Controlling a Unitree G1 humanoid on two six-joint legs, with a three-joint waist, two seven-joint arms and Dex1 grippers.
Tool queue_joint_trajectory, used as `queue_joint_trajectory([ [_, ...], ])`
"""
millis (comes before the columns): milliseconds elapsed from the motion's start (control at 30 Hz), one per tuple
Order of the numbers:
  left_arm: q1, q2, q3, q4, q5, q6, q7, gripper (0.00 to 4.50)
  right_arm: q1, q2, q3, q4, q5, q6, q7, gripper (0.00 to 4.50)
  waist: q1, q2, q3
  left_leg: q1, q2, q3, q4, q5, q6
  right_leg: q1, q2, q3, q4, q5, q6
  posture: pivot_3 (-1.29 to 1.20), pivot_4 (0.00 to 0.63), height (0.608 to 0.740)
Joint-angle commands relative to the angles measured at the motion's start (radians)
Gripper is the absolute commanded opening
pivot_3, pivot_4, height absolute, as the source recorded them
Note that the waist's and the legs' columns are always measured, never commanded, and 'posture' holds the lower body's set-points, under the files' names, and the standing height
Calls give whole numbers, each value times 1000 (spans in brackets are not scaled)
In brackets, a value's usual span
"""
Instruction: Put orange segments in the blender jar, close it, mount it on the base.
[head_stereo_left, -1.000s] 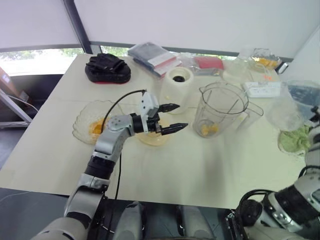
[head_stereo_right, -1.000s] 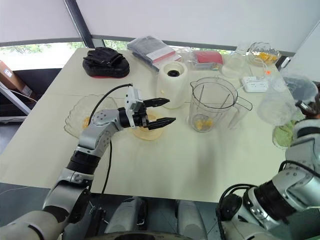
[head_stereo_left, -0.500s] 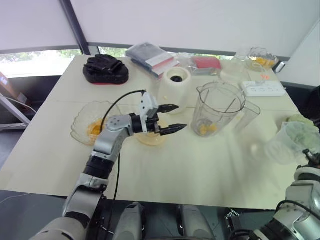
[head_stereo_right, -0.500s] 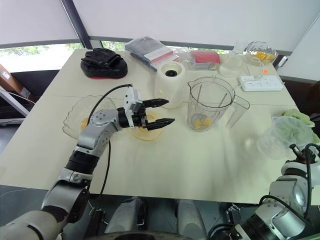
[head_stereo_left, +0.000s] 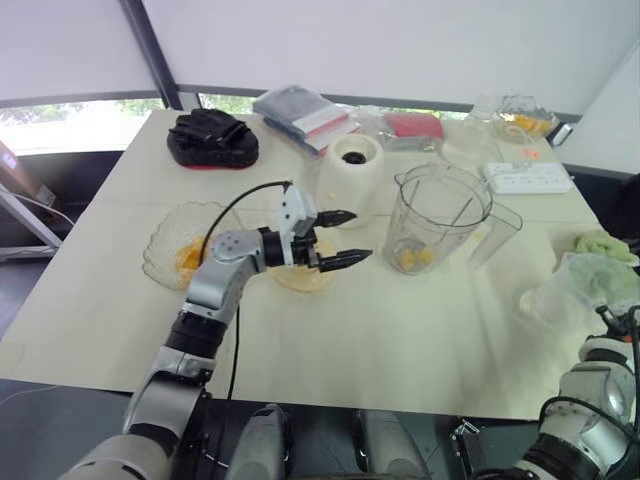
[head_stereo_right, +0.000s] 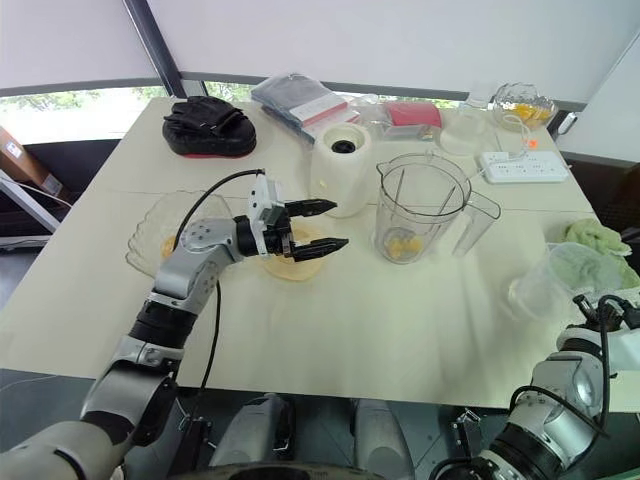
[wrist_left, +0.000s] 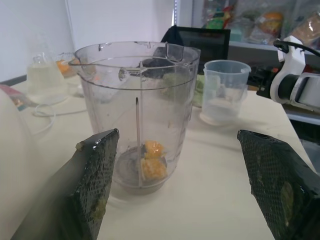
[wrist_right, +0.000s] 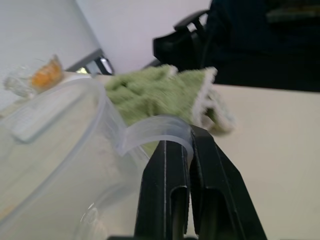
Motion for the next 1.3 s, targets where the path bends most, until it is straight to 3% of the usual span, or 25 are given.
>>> queue_joint_trajectory([
  [33,-11,7,1,-51,-4,-4,-1,3944,-2,-35,-1,5,35,-51,-20,28,0,0,0,0,0,0,0,0,0,0,0,0,0,0,0,0,150,740],
  [267,-8,13,1,-59,-4,-1,2,3944,23,-52,35,26,64,-64,-20,28,0,0,0,0,0,0,0,0,0,0,0,0,0,0,0,0,150,740],
  [367,-7,16,0,-60,-4,-2,1,3944,41,-52,52,19,72,-68,-20,928,0,0,0,0,0,0,-1,0,0,0,0,0,0,0,0,0,150,740],
  [467,-6,18,-2,-60,-4,-2,-1,3944,61,-49,69,1,69,-72,-26,2513,-1,0,0,0,0,0,-1,0,0,0,0,0,-1,0,0,0,150,740],
  [1300,-15,-14,-14,-23,0,-25,9,3944,312,55,218,-301,93,-36,-97,2513,1,0,0,1,0,0,-4,0,0,0,0,1,-2,0,0,0,150,740],
])
